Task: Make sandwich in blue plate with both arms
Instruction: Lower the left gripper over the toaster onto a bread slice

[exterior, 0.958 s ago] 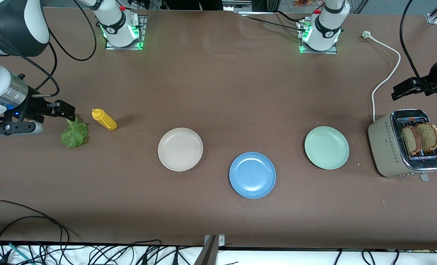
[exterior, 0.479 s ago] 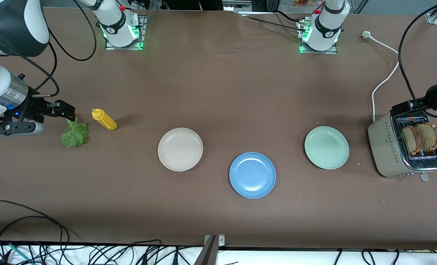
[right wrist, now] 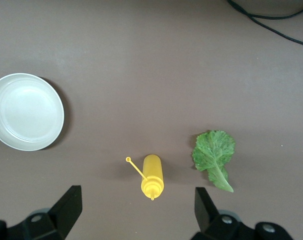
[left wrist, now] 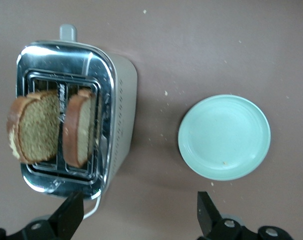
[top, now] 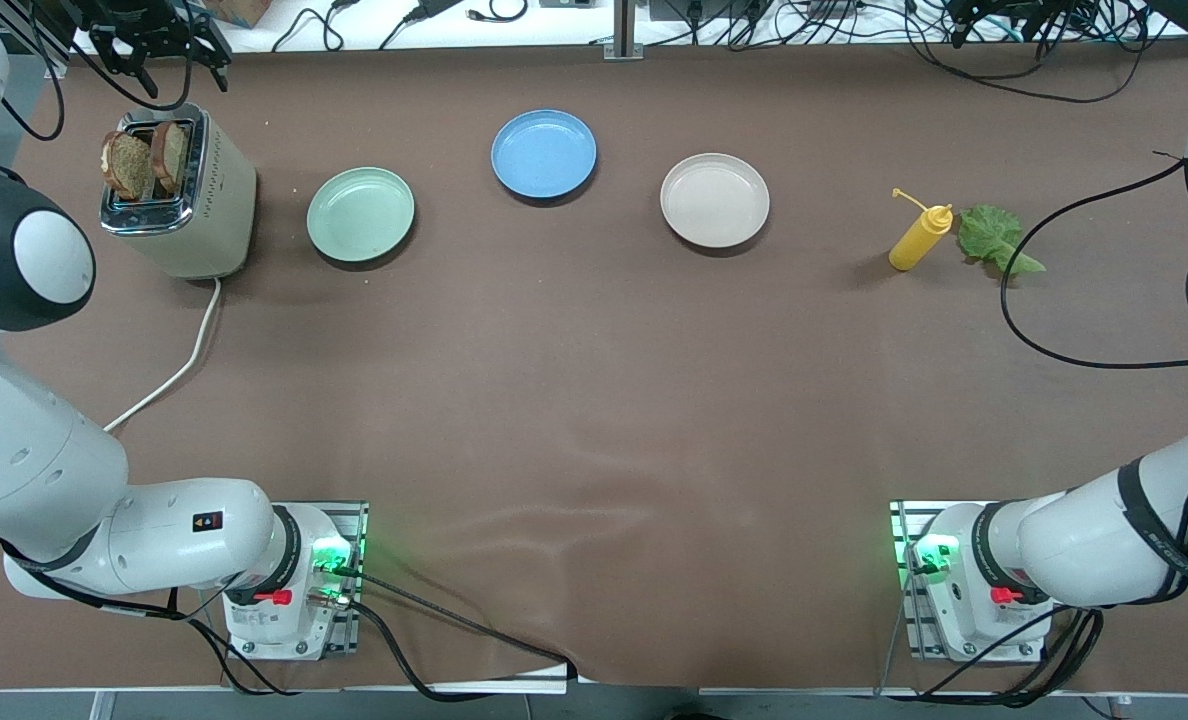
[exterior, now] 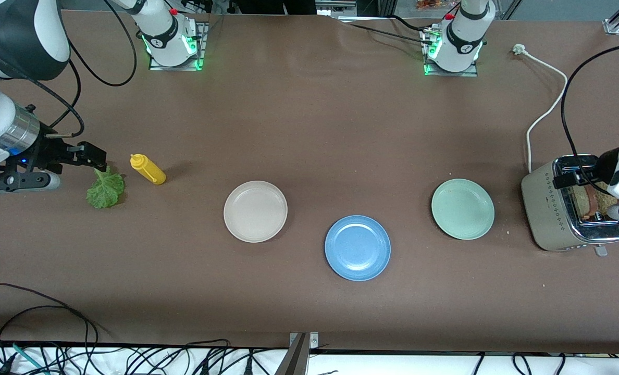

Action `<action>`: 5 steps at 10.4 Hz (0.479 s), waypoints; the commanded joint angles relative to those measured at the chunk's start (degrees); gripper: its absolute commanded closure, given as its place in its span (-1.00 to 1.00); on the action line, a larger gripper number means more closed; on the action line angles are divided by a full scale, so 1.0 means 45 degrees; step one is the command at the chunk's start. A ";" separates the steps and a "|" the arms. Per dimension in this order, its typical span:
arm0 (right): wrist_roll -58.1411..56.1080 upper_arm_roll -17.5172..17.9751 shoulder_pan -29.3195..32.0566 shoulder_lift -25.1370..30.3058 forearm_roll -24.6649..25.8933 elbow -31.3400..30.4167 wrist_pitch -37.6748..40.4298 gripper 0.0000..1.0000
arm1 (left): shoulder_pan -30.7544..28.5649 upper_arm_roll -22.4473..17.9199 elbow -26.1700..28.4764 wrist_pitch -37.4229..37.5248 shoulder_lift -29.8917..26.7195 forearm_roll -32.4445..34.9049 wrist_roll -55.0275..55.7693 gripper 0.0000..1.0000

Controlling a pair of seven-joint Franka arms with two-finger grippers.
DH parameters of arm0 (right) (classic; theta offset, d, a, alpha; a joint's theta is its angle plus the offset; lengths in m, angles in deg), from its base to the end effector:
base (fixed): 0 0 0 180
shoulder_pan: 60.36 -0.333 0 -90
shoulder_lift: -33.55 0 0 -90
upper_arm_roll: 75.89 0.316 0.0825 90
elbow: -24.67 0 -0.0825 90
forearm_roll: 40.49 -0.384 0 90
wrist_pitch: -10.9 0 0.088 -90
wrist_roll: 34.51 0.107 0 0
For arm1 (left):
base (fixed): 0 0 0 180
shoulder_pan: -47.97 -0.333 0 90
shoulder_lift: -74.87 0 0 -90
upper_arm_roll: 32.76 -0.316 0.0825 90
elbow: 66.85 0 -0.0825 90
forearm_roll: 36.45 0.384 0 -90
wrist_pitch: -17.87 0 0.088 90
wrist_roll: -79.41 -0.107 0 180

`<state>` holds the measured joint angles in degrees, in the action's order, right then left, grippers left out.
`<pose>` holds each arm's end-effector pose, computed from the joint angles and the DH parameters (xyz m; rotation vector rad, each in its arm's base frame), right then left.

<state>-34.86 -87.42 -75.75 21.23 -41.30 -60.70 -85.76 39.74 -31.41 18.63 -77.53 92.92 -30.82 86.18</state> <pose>0.6224 0.0554 0.5483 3.1102 0.1182 -0.0199 0.6351 0.0882 0.4803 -3.0256 -0.3383 0.2163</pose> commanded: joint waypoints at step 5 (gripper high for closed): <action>-0.0001 -0.0015 0.0041 -0.0113 -0.0191 0.0357 0.0327 -1.00 | -0.0983 0.0031 -0.0246 -0.2060 0.1630 0.0272 -0.0489 -1.00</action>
<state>-34.86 -87.45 -75.71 21.21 -41.30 -60.69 -85.73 37.08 -31.48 18.63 -84.40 97.77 -30.79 84.98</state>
